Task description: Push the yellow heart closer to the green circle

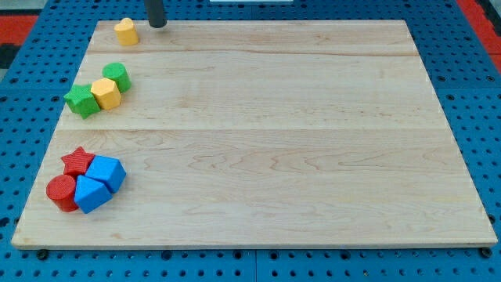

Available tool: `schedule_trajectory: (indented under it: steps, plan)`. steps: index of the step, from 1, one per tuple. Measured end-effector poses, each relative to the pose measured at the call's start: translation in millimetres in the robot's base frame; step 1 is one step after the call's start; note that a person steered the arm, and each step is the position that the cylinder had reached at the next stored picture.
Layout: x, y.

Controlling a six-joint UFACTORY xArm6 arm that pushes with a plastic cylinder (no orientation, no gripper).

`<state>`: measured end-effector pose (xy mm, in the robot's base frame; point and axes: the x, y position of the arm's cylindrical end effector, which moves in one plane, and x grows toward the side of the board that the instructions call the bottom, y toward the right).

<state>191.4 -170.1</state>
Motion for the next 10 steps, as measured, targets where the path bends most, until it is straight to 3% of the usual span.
schedule_trajectory:
  steps: [3, 7, 10]
  plan:
    - [1, -66]
    - [66, -65]
    - [61, -40]
